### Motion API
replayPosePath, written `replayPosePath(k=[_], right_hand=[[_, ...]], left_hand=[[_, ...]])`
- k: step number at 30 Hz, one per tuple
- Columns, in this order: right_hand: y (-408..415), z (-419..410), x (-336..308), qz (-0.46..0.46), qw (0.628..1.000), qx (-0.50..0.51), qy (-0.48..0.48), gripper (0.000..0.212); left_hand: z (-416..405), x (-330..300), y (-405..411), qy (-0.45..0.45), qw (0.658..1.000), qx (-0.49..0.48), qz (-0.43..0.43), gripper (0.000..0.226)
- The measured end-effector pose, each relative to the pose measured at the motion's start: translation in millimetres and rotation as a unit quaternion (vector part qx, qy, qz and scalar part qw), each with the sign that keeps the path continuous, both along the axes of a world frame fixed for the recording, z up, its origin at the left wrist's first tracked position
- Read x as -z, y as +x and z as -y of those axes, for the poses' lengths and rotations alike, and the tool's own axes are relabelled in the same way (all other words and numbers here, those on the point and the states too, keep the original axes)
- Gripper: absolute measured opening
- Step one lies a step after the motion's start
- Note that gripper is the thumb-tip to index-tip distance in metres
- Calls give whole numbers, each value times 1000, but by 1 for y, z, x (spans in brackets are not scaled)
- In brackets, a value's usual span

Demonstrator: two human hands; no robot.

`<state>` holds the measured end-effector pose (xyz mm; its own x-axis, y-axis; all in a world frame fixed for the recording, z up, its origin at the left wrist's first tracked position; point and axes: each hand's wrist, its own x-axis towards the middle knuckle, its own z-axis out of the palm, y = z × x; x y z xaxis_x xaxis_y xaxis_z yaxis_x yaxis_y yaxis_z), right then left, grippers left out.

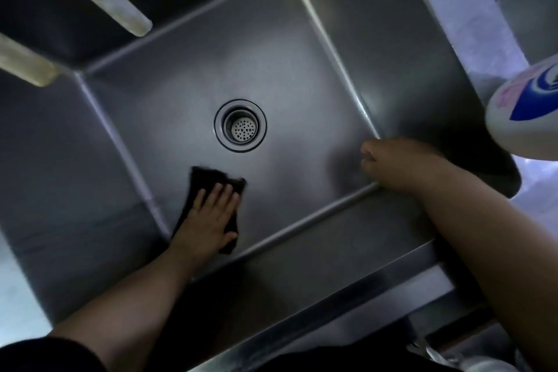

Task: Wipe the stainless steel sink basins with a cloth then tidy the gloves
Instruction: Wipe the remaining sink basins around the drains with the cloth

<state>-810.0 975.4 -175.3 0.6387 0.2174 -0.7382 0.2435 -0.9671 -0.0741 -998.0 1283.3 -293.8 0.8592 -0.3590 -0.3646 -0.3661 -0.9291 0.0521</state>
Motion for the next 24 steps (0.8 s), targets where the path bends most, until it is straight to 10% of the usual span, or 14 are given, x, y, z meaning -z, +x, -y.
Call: replayPosePath(k=[9, 18, 24], right_hand=[[-2, 1, 5, 4, 1000, 2, -3, 12], [-5, 2, 2, -36, 999, -20, -10, 20], [-16, -19, -19, -50, 992, -106, -40, 31]], left_hand=[[54, 4, 49, -17, 952, 304, -20, 58], [102, -27, 103, -49, 971, 192, -132, 65], [24, -103, 69, -52, 991, -77, -99, 61]])
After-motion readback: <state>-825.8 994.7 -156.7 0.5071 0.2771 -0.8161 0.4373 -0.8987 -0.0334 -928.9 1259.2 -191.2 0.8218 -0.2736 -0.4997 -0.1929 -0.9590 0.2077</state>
